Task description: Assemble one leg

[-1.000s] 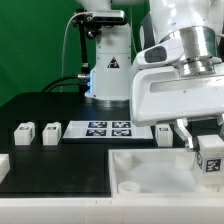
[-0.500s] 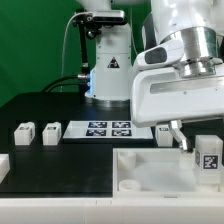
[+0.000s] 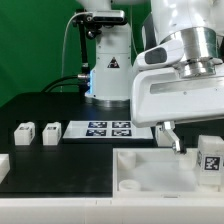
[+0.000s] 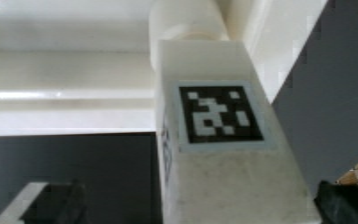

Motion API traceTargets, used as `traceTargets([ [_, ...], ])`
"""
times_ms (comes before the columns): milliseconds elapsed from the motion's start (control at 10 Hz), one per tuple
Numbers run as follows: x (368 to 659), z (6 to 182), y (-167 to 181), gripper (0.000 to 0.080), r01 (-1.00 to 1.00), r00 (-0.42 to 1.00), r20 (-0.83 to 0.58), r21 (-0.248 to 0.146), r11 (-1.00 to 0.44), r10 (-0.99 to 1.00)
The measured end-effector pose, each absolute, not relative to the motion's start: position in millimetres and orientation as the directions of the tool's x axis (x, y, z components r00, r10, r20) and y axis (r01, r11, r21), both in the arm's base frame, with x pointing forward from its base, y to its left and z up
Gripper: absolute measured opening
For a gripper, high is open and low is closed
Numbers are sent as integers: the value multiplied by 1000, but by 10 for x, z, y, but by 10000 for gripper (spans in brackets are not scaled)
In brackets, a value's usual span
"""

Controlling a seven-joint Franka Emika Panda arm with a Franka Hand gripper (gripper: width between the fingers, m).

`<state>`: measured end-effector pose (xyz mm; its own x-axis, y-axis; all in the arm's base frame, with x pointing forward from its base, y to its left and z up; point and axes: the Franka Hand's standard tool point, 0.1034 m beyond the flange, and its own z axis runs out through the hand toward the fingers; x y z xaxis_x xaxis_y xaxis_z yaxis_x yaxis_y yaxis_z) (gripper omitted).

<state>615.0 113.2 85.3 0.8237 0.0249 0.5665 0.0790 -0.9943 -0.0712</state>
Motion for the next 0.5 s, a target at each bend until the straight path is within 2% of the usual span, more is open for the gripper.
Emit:
traceTargets([
  [500,6149,852,1132,649,79,824,566,-71,-994,25],
])
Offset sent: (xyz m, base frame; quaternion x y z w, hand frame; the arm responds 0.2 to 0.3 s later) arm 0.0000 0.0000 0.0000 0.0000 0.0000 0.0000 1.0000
